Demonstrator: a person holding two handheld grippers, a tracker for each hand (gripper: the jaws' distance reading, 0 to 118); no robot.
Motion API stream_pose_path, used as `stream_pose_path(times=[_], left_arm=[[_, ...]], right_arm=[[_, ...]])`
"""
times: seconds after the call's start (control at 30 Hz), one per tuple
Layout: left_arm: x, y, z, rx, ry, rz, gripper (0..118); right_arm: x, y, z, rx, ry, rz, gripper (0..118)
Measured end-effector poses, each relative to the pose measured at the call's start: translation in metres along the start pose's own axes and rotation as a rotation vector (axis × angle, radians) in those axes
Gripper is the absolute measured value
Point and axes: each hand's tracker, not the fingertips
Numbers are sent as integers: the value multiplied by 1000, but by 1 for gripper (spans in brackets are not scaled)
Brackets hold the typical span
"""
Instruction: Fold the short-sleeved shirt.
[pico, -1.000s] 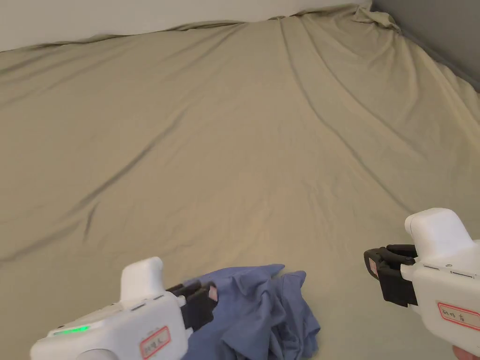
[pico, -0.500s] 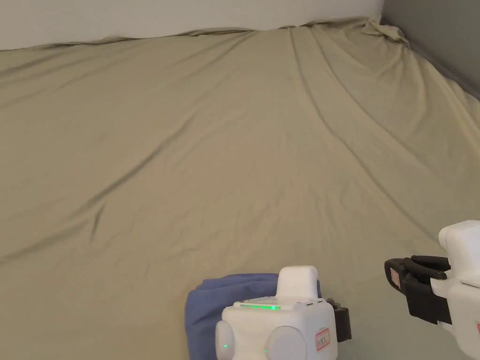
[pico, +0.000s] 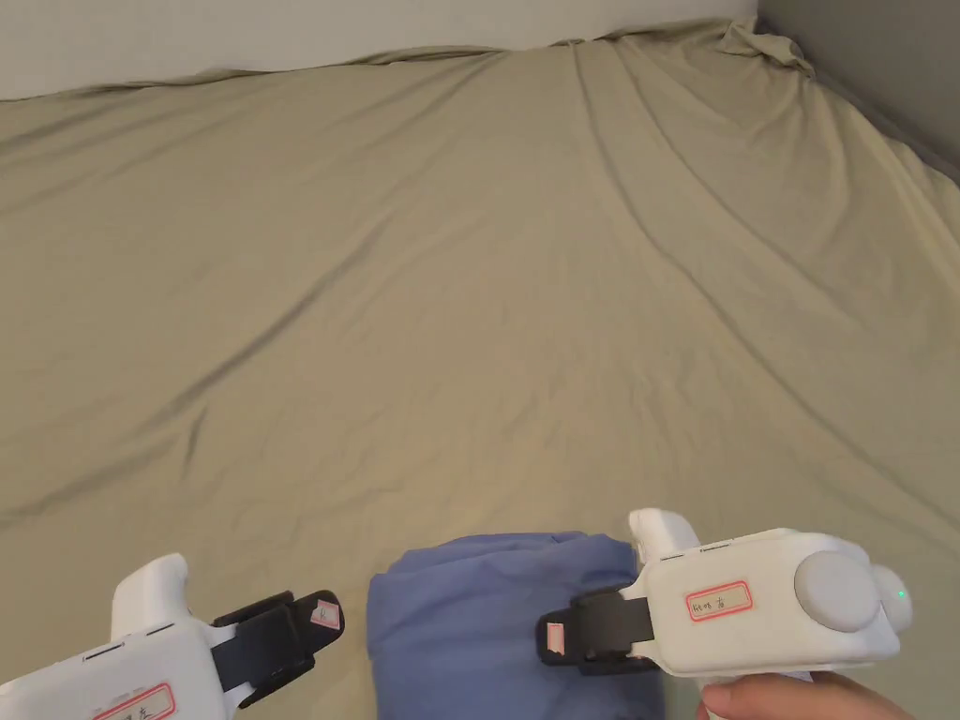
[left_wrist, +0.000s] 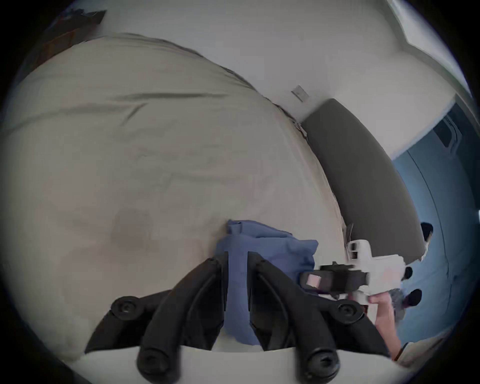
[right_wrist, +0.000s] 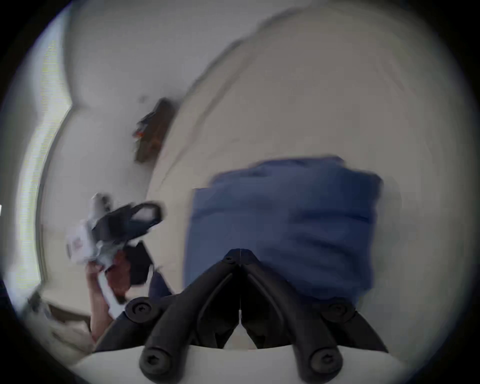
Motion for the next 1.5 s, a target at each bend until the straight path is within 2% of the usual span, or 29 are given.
stream_pose_path(times=[0.03,0.07,0.1,0.13,0.2,0.23,0.27,0.4,0.47,0.5,0.53,0.57,0.6,0.63,0.67,0.73,0.8,0.83,0.9,0.97,1.03,1.13,1.2,1.3,1.33,1.4,1.5], left_arm=[[-2,-3,-3,-3,-9,4,16],[-3,-6,-8,-17,-21,5,17],[-2,-9,-14,-26,-22,7,18],[-1,-13,-20,-37,-30,8,24],[6,-18,-36,-118,-47,-14,102],[10,-22,-45,-155,-66,-47,118],[19,-29,-49,-114,-93,-69,118],[28,-41,-81,-211,7,-163,118],[34,-47,-95,-254,64,-162,118],[41,-49,-96,-231,38,-163,117],[50,-48,-90,-169,-23,-184,106],[57,-48,-85,-138,-101,-193,84],[63,-47,-81,-130,-106,-207,64],[64,-44,-78,-139,-93,-217,30],[60,-40,-74,-144,-89,-206,25],[39,-34,-73,-209,-223,1,25],[17,-29,-70,-186,-281,121,25],[17,-31,-65,-205,-361,215,25],[8,-25,-49,-207,-344,199,25],[-4,-19,-19,-176,-384,263,25],[-29,1,23,-165,-379,253,25],[-77,35,84,-148,-226,157,25],[-118,56,120,-156,-94,128,25],[-183,82,166,-168,57,194,25],[-202,92,181,-139,154,157,25],[-232,105,199,-151,240,154,25],[-274,118,216,-161,327,166,25]], right_arm=[[9,0,-1,21,-76,-24,2],[19,0,-1,38,-169,-3,2],[25,1,1,43,-130,20,2],[28,2,4,45,-22,1,3],[26,4,4,39,-64,10,3],[23,3,5,33,-76,56,2],[21,4,4,27,-89,89,2],[27,8,4,15,-56,44,3],[28,5,5,23,-46,39,3],[28,2,7,30,-42,39,3],[28,1,8,37,-39,37,3],[28,-1,9,44,-30,28,3],[30,-2,11,52,-20,9,3],[33,-3,12,56,1,-22,3],[36,-4,14,54,33,-60,3],[41,-5,21,65,138,-135,3],[37,-6,33,113,217,-143,3],[32,-5,41,135,257,-137,3],[19,-3,59,178,294,-94,3],[1,-2,80,230,305,-15,3],[-24,-1,103,264,334,73,3],[-49,-1,126,302,363,160,3],[-66,-1,134,316,367,187,3],[-79,-5,137,339,364,194,3],[-83,-8,137,344,364,193,3],[-88,-12,134,348,354,193,3],[-93,-16,128,330,272,195,3]])
